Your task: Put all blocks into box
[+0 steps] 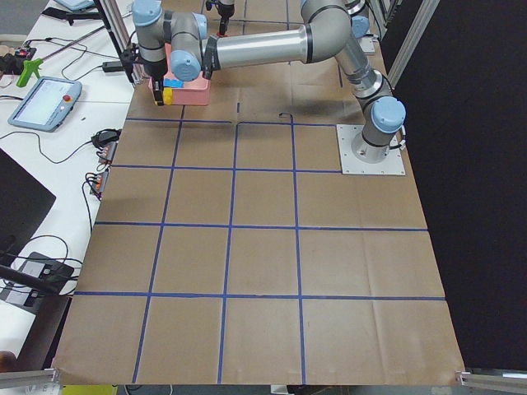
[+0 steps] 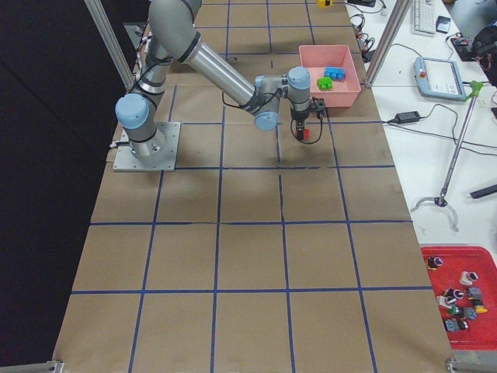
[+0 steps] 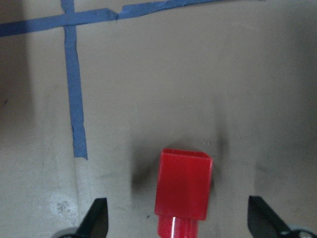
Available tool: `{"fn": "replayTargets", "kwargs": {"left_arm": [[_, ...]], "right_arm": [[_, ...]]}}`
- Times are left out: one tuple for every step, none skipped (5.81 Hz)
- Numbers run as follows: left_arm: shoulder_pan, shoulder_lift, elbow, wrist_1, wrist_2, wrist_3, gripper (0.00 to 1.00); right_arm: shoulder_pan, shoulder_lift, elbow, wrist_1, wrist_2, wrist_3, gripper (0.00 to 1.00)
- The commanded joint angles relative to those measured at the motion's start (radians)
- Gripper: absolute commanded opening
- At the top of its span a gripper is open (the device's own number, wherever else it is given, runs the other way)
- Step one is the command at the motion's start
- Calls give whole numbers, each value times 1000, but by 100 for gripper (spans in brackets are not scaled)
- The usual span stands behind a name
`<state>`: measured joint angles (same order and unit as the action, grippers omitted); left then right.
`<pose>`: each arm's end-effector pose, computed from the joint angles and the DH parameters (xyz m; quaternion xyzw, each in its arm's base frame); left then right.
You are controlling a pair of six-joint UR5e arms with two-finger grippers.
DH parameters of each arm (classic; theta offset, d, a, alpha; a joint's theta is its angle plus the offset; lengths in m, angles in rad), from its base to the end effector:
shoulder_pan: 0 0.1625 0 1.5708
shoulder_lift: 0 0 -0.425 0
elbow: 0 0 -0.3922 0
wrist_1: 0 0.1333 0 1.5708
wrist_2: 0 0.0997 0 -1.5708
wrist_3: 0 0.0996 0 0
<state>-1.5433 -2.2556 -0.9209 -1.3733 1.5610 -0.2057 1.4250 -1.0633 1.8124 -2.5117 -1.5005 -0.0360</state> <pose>-0.1129 -0.7787 0.3958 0.1156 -0.9900 0.0804 0.0121 0.0501 -0.6245 0.1883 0.0512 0.9935 -0.0985 0.0261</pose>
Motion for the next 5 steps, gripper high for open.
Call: {"fn": "replayTargets", "kwargs": {"left_arm": [[-175,-89,86,64,-15,-257,10],[-202,-140,123,97,-15,-291,10],[-233,-172,117,199,-15,-326,10],[-247,-191,110,245,-6,-328,13],[-248,-187,100,250,-3,-314,55]], "right_arm": [[0,-1,4,-27,-4,1,71],[0,0,13,-26,-3,1,67],[0,0,15,-24,-3,1,67],[0,0,15,-22,-3,1,67],[0,6,12,-19,-3,-1,67]]}}
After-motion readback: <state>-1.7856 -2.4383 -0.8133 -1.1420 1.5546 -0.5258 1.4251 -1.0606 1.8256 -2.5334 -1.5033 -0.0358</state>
